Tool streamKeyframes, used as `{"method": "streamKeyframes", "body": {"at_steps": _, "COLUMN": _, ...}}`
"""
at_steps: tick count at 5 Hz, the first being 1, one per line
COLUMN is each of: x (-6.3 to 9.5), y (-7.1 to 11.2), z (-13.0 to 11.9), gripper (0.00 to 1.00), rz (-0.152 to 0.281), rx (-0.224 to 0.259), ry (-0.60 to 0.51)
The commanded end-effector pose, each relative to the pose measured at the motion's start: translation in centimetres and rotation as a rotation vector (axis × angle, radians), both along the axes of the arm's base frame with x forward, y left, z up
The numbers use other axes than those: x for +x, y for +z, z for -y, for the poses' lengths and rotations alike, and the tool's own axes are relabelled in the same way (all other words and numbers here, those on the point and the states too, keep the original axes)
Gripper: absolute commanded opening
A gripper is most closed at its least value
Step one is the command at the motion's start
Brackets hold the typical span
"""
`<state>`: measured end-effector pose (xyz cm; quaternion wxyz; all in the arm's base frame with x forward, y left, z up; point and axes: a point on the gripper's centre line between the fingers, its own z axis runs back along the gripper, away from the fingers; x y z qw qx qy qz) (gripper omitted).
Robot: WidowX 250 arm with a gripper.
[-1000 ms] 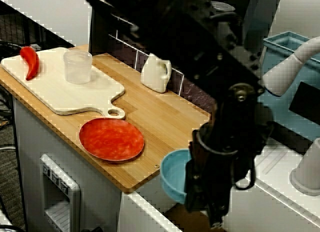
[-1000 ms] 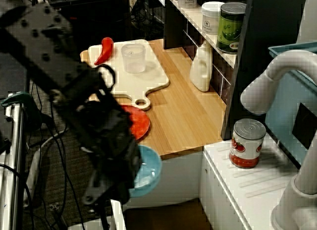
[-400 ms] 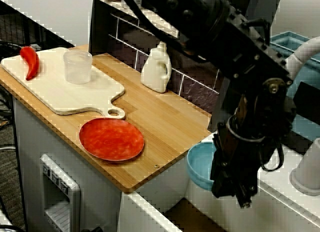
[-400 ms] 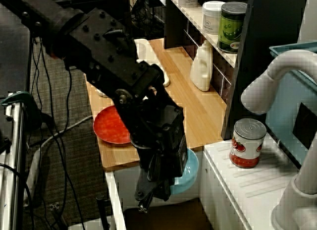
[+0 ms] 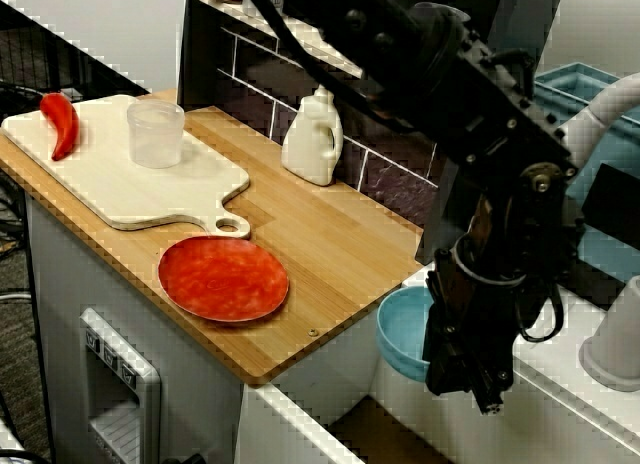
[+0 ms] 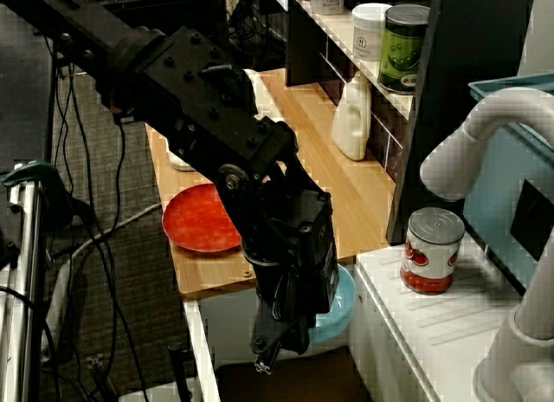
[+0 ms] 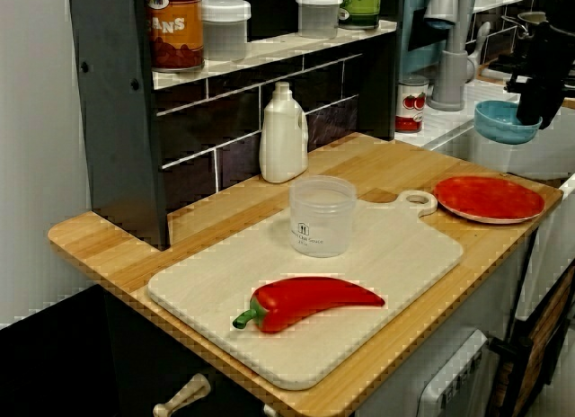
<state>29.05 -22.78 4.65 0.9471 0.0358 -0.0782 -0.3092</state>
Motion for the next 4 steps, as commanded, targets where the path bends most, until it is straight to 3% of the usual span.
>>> {"method": "streamKeyframes", "body": {"at_steps": 1, "x": -0.5, "y": -0.8, "z": 0.0, "gripper": 0.00, "rz": 0.021, "rx": -0.008, "ry": -0.005}}
{"method": "streamKeyframes", "body": {"at_steps": 4, "x": -0.1, "y": -2.9, "z": -0.4, "gripper": 0.00, "rz": 0.020, "rx": -0.005, "ry": 0.022}}
